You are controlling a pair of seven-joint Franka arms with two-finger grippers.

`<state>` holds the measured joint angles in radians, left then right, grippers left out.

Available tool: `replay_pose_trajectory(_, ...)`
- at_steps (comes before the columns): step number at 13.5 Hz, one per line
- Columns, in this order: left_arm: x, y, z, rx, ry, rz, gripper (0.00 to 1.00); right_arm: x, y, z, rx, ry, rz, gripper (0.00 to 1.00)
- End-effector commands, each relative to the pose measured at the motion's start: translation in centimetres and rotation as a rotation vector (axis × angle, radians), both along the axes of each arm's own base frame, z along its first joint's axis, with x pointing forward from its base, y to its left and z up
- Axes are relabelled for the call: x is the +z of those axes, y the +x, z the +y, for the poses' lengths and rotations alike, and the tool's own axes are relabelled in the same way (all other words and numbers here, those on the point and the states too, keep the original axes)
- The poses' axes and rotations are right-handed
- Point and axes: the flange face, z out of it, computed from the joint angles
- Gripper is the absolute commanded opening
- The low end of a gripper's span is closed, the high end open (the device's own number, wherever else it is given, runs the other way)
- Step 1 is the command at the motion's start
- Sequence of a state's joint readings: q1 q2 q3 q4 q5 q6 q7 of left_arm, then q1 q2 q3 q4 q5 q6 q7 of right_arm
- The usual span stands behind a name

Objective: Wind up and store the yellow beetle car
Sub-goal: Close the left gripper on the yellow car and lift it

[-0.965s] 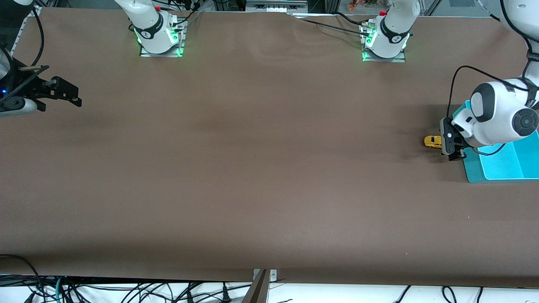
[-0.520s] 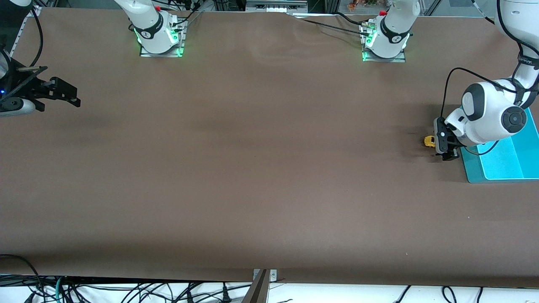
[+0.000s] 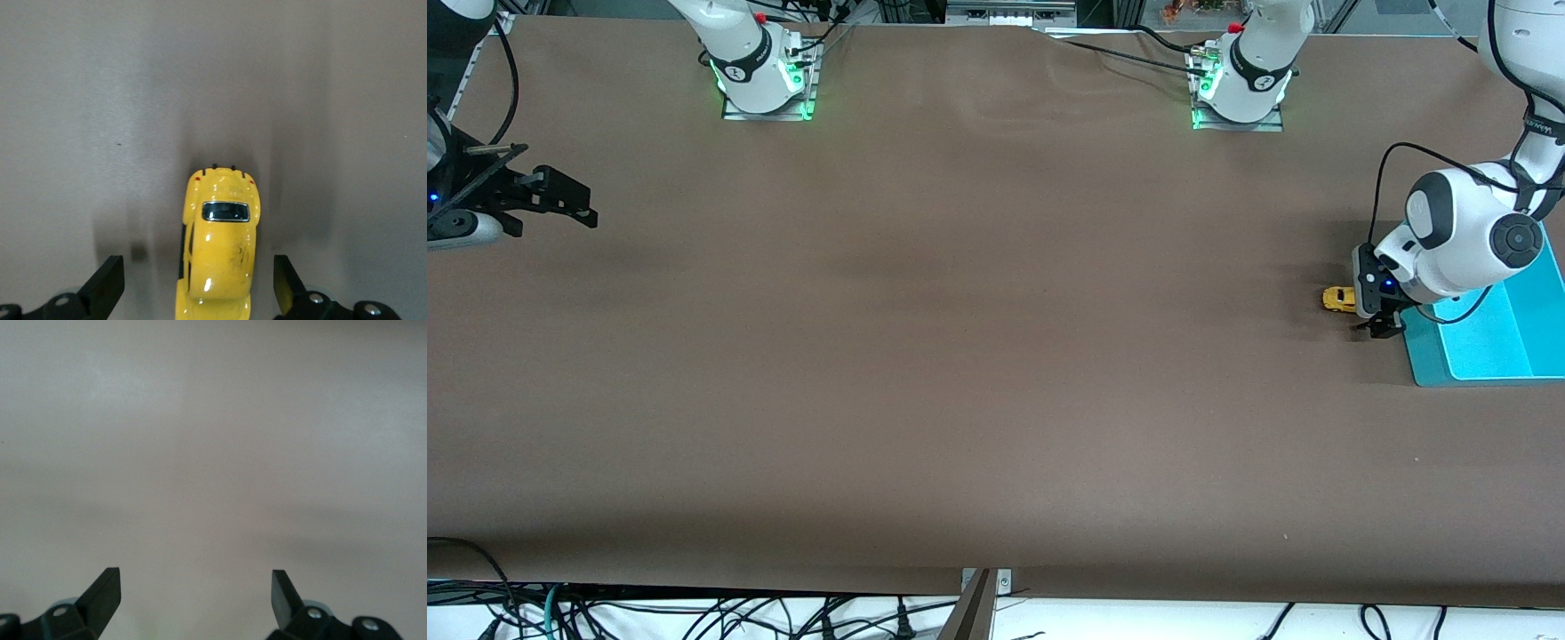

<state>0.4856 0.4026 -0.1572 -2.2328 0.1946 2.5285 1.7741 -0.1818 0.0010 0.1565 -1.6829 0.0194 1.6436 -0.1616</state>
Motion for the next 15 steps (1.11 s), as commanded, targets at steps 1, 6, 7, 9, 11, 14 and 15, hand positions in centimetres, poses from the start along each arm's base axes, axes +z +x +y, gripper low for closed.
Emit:
replay_pose_trajectory(1, -0.6, -0.9, -0.7, -0.044, -0.002, 0.007, 0.59, 0.7, 0.1, -0.1, -0.014, -0.003, 0.006, 1.00)
replay_pose_trajectory(6, 1.7, -0.4, -2.3, -0.086, -0.010, 0.042, 0.21, 0.2, 0.3, -0.9, -0.027, 0.000, 0.015, 1.00)
replay_pose_trajectory(7, 3.3, 0.1, -4.3, -0.107, -0.013, 0.054, 0.21, 0.2, 0.3, -1.0, -0.028, 0.000, 0.015, 1.00)
replay_pose_trajectory(9, 7.9, 0.7, -7.7, -0.087, -0.015, 0.076, 0.21, 0.2, 0.3, -1.0, -0.027, 0.001, 0.015, 1.00)
replay_pose_trajectory(11, 12.2, 2.6, -9.2, -0.040, -0.002, 0.127, 0.22, 0.1, 0.2, -1.3, -0.034, 0.001, 0.018, 1.00)
replay_pose_trajectory(14, 17.8, 5.2, -5.0, -0.017, 0.049, 0.139, 0.22, 0.1, 0.2, -1.5, -0.038, 0.004, 0.018, 1.00)
replay_pose_trajectory(15, 17.8, 4.9, -2.1, -0.011, 0.080, 0.153, 0.24, 0.1, 0.2, -1.5, -0.038, 0.004, 0.016, 1.00)
